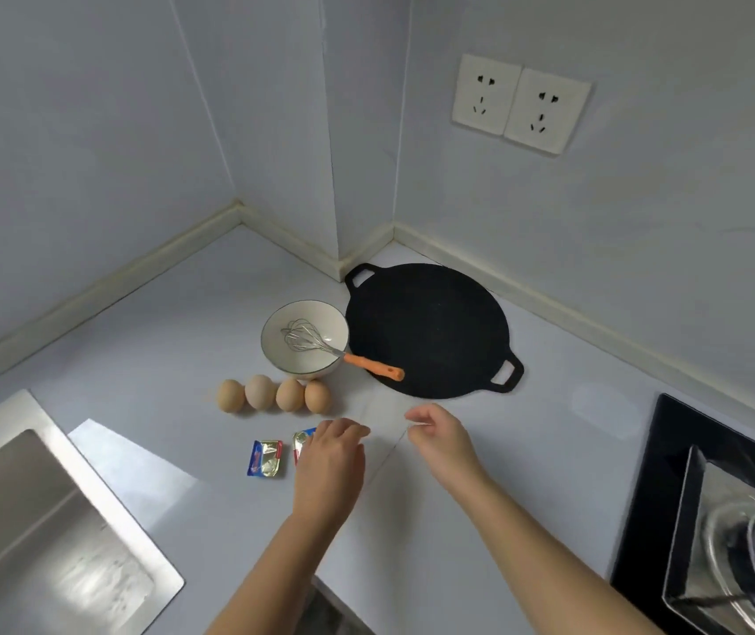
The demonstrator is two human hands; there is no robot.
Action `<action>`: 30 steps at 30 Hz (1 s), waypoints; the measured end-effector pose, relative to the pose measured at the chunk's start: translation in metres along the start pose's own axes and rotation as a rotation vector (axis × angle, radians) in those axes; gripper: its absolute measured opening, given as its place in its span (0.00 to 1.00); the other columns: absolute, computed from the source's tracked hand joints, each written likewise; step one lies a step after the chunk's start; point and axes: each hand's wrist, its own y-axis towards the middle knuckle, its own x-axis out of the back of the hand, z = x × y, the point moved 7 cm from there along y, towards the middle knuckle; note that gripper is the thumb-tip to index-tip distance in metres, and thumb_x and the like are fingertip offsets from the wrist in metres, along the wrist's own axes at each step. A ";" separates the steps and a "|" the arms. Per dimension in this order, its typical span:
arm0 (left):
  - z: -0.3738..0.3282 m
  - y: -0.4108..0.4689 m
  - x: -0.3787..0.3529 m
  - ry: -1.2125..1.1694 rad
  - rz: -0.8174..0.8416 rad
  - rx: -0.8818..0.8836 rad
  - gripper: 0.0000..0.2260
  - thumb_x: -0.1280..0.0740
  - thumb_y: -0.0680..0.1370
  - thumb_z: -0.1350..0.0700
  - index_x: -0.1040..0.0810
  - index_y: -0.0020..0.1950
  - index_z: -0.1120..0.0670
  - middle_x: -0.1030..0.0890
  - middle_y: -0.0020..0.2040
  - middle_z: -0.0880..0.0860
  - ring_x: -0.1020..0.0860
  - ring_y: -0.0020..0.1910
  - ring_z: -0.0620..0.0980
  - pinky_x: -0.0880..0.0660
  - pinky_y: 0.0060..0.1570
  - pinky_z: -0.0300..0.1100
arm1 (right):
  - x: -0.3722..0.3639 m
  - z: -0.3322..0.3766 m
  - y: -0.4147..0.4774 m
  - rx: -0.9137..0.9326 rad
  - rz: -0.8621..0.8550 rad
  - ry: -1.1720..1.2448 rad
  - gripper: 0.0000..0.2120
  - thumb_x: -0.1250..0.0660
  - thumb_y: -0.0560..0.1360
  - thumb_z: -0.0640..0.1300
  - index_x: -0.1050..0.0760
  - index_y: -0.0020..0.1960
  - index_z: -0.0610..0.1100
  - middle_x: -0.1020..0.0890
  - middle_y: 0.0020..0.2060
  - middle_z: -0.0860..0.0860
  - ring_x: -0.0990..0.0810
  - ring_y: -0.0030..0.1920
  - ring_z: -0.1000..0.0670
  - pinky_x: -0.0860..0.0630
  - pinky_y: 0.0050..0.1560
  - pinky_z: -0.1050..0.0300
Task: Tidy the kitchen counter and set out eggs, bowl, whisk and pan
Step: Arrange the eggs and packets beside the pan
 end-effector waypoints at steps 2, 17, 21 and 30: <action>0.031 -0.009 0.021 0.008 -0.083 0.063 0.12 0.25 0.67 0.66 0.17 0.46 0.54 0.18 0.45 0.52 0.20 0.43 0.56 0.24 0.38 0.47 | -0.032 0.009 -0.001 0.028 0.064 -0.063 0.12 0.39 0.75 0.37 0.26 0.57 0.48 0.24 0.55 0.55 0.24 0.52 0.55 0.29 0.50 0.63; 0.187 0.029 0.052 -0.022 0.023 0.393 0.27 0.33 0.76 0.53 0.35 0.74 0.50 0.32 0.67 0.56 0.29 0.60 0.59 0.26 0.51 0.51 | -0.122 0.053 0.049 0.087 -0.034 -0.320 0.21 0.29 0.71 0.47 0.30 0.61 0.44 0.26 0.59 0.47 0.24 0.56 0.47 0.26 0.51 0.57; 0.195 0.036 0.050 -0.051 0.022 0.447 0.21 0.36 0.77 0.55 0.32 0.71 0.51 0.28 0.65 0.57 0.29 0.61 0.59 0.27 0.51 0.50 | -0.127 0.060 0.054 0.131 -0.090 -0.353 0.20 0.30 0.71 0.50 0.27 0.61 0.45 0.26 0.58 0.47 0.24 0.54 0.48 0.27 0.49 0.57; 0.166 0.003 0.066 -0.208 -0.056 0.299 0.21 0.29 0.72 0.59 0.27 0.64 0.51 0.25 0.56 0.51 0.24 0.48 0.54 0.26 0.42 0.45 | -0.101 0.038 0.042 0.072 -0.133 -0.299 0.13 0.29 0.71 0.48 0.26 0.51 0.43 0.22 0.48 0.48 0.24 0.47 0.49 0.29 0.43 0.59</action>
